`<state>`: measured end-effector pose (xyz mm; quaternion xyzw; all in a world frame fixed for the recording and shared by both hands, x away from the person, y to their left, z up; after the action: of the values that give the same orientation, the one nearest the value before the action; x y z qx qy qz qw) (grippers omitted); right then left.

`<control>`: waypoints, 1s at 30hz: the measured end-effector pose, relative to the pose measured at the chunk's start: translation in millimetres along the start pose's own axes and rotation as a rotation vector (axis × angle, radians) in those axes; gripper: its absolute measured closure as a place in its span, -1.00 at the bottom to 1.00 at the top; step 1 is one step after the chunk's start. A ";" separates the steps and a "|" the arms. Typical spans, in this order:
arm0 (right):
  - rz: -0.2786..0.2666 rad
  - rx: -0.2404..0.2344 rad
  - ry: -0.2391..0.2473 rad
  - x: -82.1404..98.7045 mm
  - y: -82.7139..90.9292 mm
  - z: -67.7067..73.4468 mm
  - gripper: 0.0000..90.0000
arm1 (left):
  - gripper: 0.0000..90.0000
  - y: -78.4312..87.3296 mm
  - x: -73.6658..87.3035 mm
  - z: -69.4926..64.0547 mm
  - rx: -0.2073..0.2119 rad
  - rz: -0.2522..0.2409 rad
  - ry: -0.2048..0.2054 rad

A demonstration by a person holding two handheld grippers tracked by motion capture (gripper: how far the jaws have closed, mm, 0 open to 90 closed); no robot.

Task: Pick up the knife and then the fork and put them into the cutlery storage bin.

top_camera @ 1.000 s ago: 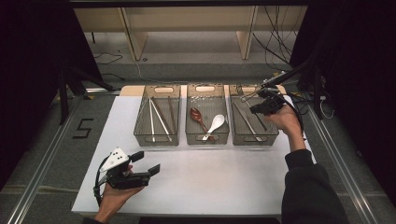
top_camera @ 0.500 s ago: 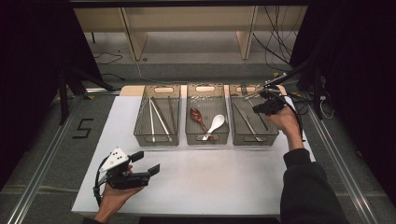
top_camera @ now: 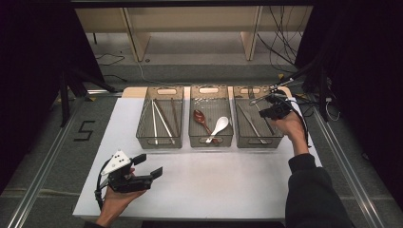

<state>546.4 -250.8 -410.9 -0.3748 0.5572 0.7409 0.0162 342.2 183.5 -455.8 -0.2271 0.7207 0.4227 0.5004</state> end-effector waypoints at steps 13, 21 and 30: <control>0.022 -0.001 -0.024 8.1 -6.7 -4.6 0.86 | -0.65 0.0 0.0 -0.3 0.001 0.001 0.000; 0.038 0.011 -0.044 10.9 -11.1 -6.1 0.86 | -0.65 0.1 0.0 -0.2 0.000 0.001 0.000; 0.026 -0.011 -0.054 10.7 -10.3 -5.8 0.76 | -0.65 -0.1 -0.1 -0.3 0.002 0.002 -0.001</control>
<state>546.4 -256.0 -426.0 -0.3474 0.5572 0.7539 0.0197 342.1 183.1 -455.7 -0.2259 0.7212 0.4224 0.5004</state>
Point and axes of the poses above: each handheld gripper's, and its own axes: y roughly backward along the jaws, x roughly out of its underside, z roughly to its left, the point moved 4 cm from there along -y, roughly forward along the jaws, and after that the axes turned 8 degrees about -x, right-handed, at the moved point
